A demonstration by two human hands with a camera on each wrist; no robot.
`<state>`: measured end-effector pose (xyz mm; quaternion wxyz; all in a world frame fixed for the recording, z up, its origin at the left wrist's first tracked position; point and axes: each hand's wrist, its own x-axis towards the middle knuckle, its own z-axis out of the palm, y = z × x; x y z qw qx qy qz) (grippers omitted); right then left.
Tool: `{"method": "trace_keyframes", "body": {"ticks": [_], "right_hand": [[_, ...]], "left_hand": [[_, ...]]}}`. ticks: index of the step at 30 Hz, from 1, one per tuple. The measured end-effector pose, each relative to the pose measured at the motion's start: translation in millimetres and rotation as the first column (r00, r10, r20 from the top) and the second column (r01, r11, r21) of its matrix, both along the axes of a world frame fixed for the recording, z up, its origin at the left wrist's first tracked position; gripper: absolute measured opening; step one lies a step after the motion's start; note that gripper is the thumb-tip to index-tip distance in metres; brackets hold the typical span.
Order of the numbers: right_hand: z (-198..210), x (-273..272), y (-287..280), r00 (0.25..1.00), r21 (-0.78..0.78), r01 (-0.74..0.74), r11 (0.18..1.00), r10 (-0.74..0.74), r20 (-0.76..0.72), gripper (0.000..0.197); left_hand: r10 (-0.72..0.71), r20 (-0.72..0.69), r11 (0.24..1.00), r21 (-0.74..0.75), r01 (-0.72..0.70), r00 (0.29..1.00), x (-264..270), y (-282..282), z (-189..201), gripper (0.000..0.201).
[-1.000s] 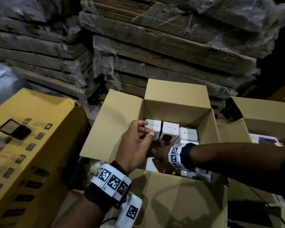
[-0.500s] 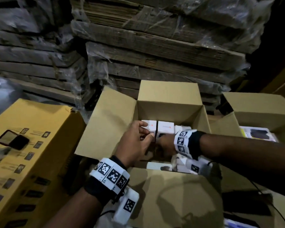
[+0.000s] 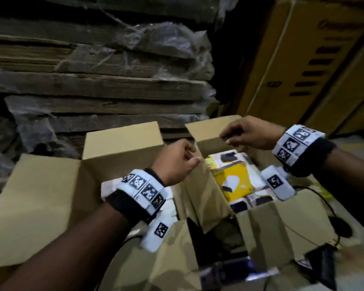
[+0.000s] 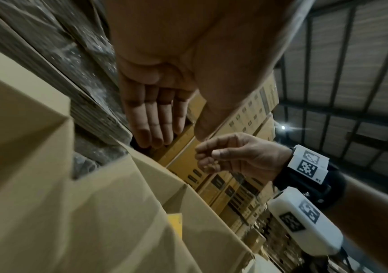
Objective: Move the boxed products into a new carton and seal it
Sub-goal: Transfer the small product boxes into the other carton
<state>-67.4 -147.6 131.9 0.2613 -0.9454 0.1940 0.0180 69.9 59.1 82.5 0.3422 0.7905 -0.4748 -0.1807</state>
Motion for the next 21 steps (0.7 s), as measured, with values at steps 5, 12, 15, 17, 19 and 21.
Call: {"method": "trace_keyframes", "body": {"ticks": [5, 12, 15, 17, 19, 21], "right_hand": [[-64, -60, -50, 0.931, -0.144, 0.212, 0.967, -0.244, -0.272, 0.017], [-134, -78, -86, 0.861, -0.228, 0.216, 0.949, -0.295, -0.414, 0.046], [-134, -71, -99, 0.86, -0.23, 0.197, 0.953, -0.28, -0.426, 0.04], [-131, -67, -107, 0.844, -0.197, 0.225, 0.954, -0.291, -0.45, 0.021], [-131, -62, -115, 0.828, -0.177, 0.283, 0.943, -0.333, -0.451, 0.025], [-127, -57, -118, 0.819, -0.146, 0.268, 0.952, -0.305, -0.486, 0.037]], "left_hand": [[-0.137, 0.087, 0.977, 0.173, 0.121, 0.987, -40, -87, -32, 0.036], [-0.268, 0.263, 0.884, 0.449, 0.128, 0.927, -76, -127, -83, 0.091], [-0.273, 0.317, 0.871, 0.481, 0.094, 0.909, -80, -130, -87, 0.095], [-0.277, 0.295, 0.872, 0.477, 0.11, 0.915, -81, -132, -84, 0.089], [-0.297, 0.264, 0.869, 0.473, 0.145, 0.918, -82, -133, -80, 0.079], [-0.35, 0.185, 0.848, 0.479, 0.227, 0.918, -87, -130, -77, 0.058]]}}
